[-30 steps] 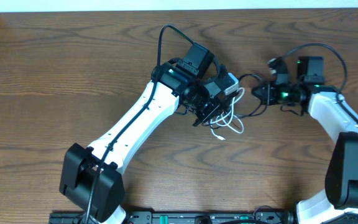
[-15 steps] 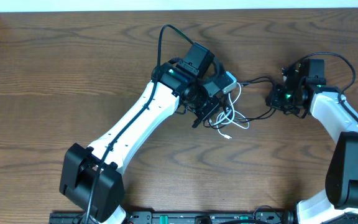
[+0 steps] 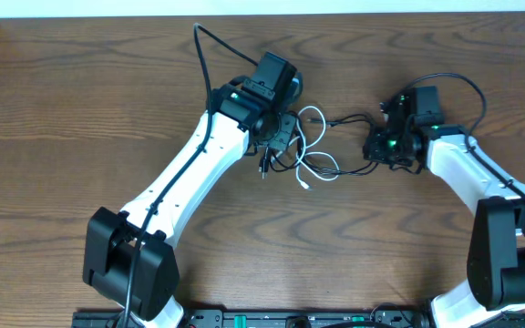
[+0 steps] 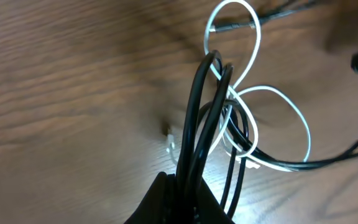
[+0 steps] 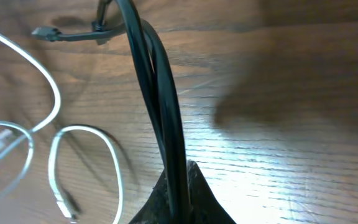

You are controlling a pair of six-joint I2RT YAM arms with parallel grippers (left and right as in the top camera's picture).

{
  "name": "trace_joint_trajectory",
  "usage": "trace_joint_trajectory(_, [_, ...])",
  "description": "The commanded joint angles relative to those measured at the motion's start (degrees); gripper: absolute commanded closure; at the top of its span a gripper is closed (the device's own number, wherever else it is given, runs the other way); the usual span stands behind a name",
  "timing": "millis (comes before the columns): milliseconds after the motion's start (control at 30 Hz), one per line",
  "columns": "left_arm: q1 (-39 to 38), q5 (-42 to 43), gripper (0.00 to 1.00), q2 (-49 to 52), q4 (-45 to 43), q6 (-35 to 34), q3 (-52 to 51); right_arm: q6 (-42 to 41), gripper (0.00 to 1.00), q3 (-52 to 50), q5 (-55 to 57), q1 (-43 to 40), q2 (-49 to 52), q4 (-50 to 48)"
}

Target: Untangle cables

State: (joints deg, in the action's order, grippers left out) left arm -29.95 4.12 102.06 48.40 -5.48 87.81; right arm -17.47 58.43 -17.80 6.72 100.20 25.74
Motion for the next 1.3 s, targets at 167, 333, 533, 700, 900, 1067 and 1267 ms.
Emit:
trace_joint_trajectory(167, [1.8,-2.1,0.84,5.0,0.0,-5.1,0.5,0.4,0.99,0.3,11.1,1.2,-1.2,0.2])
trace_joint_trajectory(333, [5.6,2.0,0.48,5.5,0.6,-6.4,0.5,0.3,0.99,0.3,10.6,1.2,-1.2,0.2])
trace_joint_trajectory(533, [9.7,19.0,0.43,5.5,0.4,-0.8,0.5,0.3,0.99,0.3,8.3,1.3,-1.2,-0.2])
trace_joint_trajectory(700, [11.3,35.7,0.42,5.5,0.1,4.8,0.5,0.3,0.99,0.3,8.3,1.3,-1.2,-0.2])
trace_joint_trajectory(900, [8.5,37.1,0.59,5.6,0.1,4.8,0.5,0.3,0.99,0.3,8.2,1.3,-1.2,-0.2])
trace_joint_trajectory(1067, [4.3,27.4,0.63,7.0,-2.3,-3.7,0.3,0.4,0.99,0.3,6.0,1.3,-1.2,-0.6])
trace_joint_trajectory(1267, [0.2,17.7,0.58,12.3,-4.2,-16.1,0.3,3.2,0.99,0.3,-0.6,1.3,-1.2,-1.7])
